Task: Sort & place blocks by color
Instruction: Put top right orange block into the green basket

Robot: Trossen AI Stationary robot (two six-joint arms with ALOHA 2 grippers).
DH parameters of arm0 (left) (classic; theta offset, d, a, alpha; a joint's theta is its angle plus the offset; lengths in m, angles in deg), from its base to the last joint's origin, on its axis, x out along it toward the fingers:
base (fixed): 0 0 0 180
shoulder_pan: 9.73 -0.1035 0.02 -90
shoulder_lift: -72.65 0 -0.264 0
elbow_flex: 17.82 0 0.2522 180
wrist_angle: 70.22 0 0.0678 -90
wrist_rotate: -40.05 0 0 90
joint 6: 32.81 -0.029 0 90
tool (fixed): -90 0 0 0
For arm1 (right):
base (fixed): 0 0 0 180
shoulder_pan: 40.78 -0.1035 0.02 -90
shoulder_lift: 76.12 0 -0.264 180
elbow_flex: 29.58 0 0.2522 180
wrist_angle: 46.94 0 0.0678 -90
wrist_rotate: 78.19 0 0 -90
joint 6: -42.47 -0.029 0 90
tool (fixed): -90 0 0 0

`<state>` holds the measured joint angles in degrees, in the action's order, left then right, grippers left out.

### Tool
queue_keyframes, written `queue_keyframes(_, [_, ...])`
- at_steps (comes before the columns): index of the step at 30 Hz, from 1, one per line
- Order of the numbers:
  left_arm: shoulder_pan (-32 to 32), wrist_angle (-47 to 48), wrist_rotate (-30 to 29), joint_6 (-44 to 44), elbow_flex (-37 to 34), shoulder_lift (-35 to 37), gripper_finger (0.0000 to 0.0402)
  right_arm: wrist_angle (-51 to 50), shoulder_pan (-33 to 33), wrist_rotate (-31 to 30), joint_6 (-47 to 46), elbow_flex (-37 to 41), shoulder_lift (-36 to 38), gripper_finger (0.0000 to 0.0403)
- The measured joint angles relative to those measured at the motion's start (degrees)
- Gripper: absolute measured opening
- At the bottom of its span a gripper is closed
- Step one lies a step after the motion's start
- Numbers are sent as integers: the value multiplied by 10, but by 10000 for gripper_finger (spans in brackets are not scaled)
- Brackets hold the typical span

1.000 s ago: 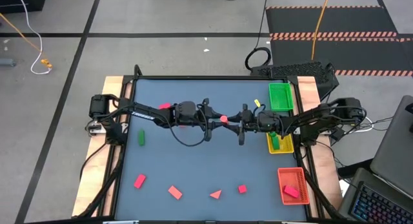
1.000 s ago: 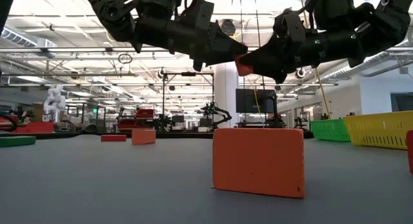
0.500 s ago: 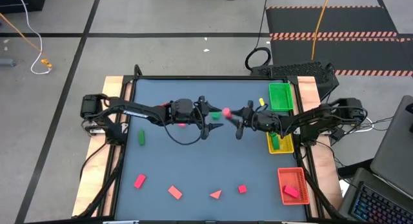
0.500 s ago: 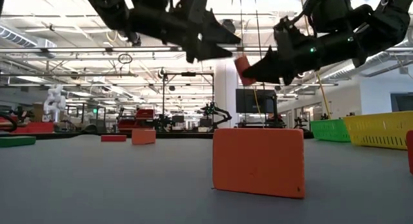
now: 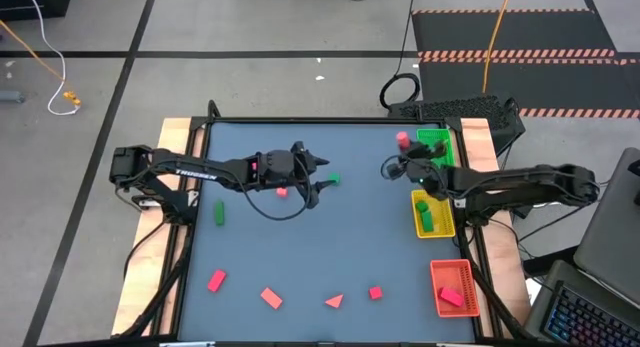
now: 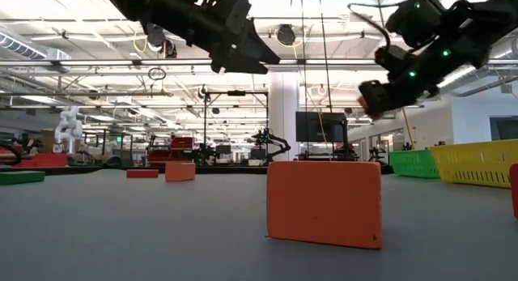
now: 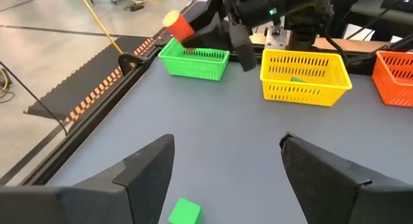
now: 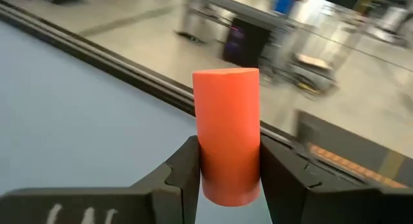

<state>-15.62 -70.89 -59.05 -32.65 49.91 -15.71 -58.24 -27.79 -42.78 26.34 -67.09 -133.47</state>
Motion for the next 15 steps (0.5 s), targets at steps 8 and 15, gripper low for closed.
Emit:
queue_keyframes(8, [0,3,0,3,0,0,275,-160,42,-54,-98,0,28,118])
queue_keyframes(15, [0,2,0,3,0,0,275,-208,70,-52,-132,7,28,118])
